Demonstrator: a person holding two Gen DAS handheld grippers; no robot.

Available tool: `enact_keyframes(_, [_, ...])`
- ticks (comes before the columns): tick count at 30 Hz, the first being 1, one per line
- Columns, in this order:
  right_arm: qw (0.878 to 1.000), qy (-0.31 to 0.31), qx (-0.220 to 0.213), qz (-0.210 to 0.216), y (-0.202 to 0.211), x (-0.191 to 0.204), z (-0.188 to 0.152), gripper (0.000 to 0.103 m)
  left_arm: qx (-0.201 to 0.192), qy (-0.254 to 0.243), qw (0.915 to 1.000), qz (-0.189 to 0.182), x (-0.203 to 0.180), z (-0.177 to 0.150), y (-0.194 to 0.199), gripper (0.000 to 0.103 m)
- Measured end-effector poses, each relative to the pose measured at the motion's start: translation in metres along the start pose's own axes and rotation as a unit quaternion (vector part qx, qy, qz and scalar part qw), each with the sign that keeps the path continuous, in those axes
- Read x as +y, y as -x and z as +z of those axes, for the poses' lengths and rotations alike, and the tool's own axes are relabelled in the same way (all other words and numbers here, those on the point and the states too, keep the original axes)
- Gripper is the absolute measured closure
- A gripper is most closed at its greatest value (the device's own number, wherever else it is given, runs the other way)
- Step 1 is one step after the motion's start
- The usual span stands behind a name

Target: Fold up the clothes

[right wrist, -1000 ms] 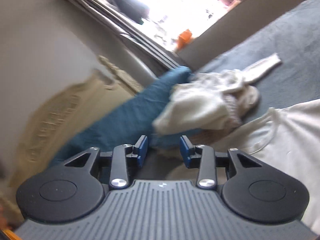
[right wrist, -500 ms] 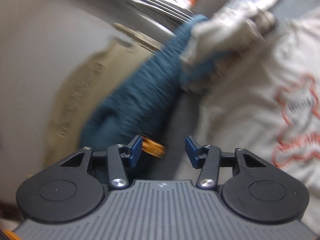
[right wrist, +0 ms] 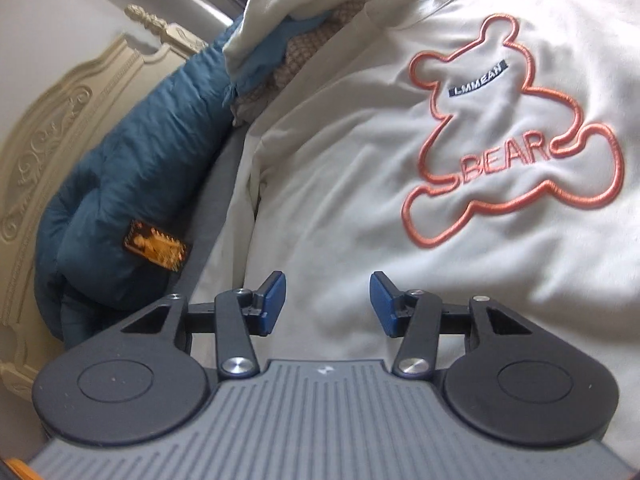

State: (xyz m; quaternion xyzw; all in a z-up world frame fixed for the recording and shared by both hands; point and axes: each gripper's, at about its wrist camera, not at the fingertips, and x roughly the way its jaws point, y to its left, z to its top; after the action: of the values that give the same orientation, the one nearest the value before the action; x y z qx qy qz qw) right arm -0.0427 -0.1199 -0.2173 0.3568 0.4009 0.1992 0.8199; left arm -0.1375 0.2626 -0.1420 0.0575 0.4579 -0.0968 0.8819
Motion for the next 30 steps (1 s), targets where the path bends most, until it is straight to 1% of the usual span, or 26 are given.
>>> enact_keyframes(1, [1.000, -0.002, -0.002, -0.001, -0.001, -0.003, 0.000, 0.056, -0.014, 0.044, 0.9987, -0.020, 0.019, 0.016, 0.009, 0.092])
enact_keyframes(2, [1.000, -0.004, -0.002, -0.004, -0.003, -0.006, 0.001, 0.056, -0.029, 0.082, 0.9956, -0.035, 0.038, 0.031, 0.017, 0.092])
enact_keyframes(4, [1.000, -0.012, 0.000, -0.009, -0.008, -0.011, 0.001, 0.056, -0.064, 0.136, 0.9875, -0.049, 0.078, 0.064, 0.031, 0.092])
enact_keyframes(5, [1.000, -0.016, 0.001, -0.010, -0.010, -0.014, 0.000, 0.057, -0.082, 0.161, 0.9821, -0.054, 0.098, 0.081, 0.038, 0.092])
enact_keyframes(6, [1.000, -0.020, 0.002, -0.010, -0.012, -0.016, -0.001, 0.057, -0.099, 0.183, 0.9762, -0.059, 0.119, 0.098, 0.043, 0.093])
enact_keyframes(7, [1.000, -0.022, 0.003, -0.011, -0.013, -0.018, -0.001, 0.058, -0.115, 0.211, 0.9684, -0.067, 0.142, 0.116, 0.048, 0.093])
enact_keyframes(8, [1.000, -0.022, 0.003, -0.012, -0.014, -0.018, -0.001, 0.058, -0.135, 0.234, 0.9607, -0.065, 0.163, 0.134, 0.052, 0.093])
enact_keyframes(10, [1.000, -0.019, 0.003, -0.015, -0.015, -0.018, -0.001, 0.058, -0.177, 0.271, 0.9448, -0.050, 0.203, 0.170, 0.060, 0.093])
enact_keyframes(11, [1.000, -0.018, 0.002, -0.016, -0.016, -0.018, -0.001, 0.058, -0.191, 0.286, 0.9385, -0.026, 0.221, 0.186, 0.060, 0.092])
enact_keyframes(12, [1.000, -0.018, 0.002, -0.017, -0.016, -0.018, -0.001, 0.058, -0.202, 0.299, 0.9325, 0.008, 0.238, 0.201, 0.058, 0.090])
enact_keyframes(13, [1.000, -0.019, 0.002, -0.017, -0.017, -0.017, -0.001, 0.058, -0.202, 0.308, 0.9292, 0.037, 0.250, 0.207, 0.052, 0.087])
enact_keyframes(14, [1.000, -0.020, 0.001, -0.018, -0.017, -0.018, -0.002, 0.057, -0.195, 0.314, 0.9271, 0.063, 0.260, 0.210, 0.045, 0.073])
enact_keyframes(15, [1.000, -0.020, 0.002, -0.018, -0.018, -0.018, -0.002, 0.057, -0.187, 0.320, 0.9244, 0.090, 0.269, 0.212, 0.037, 0.053])
enact_keyframes(16, [1.000, -0.020, 0.002, -0.018, -0.018, -0.019, -0.002, 0.057, -0.180, 0.326, 0.9209, 0.116, 0.279, 0.214, 0.029, 0.050])
enact_keyframes(19, [1.000, -0.020, 0.002, -0.017, -0.020, -0.020, -0.003, 0.057, -0.157, 0.341, 0.9061, 0.194, 0.307, 0.221, 0.006, 0.050])
enact_keyframes(20, [1.000, -0.020, 0.002, -0.016, -0.021, -0.020, -0.002, 0.057, -0.157, 0.346, 0.9036, 0.197, 0.309, 0.217, 0.006, 0.048])
enact_keyframes(21, [1.000, -0.022, 0.002, -0.015, -0.021, -0.021, -0.001, 0.057, -0.161, 0.352, 0.9028, 0.188, 0.307, 0.210, 0.008, 0.047])
enact_keyframes(22, [1.000, -0.023, 0.002, -0.014, -0.021, -0.022, -0.001, 0.057, -0.160, 0.346, 0.9063, 0.182, 0.301, 0.205, 0.010, 0.047])
enact_keyframes(23, [1.000, -0.025, 0.002, -0.012, -0.021, -0.023, -0.001, 0.057, -0.155, 0.335, 0.9120, 0.179, 0.294, 0.203, 0.011, 0.047])
enact_keyframes(25, [1.000, -0.026, 0.002, -0.011, -0.022, -0.024, 0.000, 0.057, -0.145, 0.301, 0.9274, 0.167, 0.271, 0.196, 0.012, 0.046])
enact_keyframes(27, [1.000, -0.023, 0.001, -0.010, -0.022, -0.024, 0.000, 0.057, -0.132, 0.265, 0.9436, 0.148, 0.243, 0.188, 0.011, 0.040])
enact_keyframes(30, [1.000, -0.021, 0.001, -0.010, -0.022, -0.022, 0.000, 0.057, -0.110, 0.215, 0.9632, 0.117, 0.199, 0.172, 0.003, 0.037])
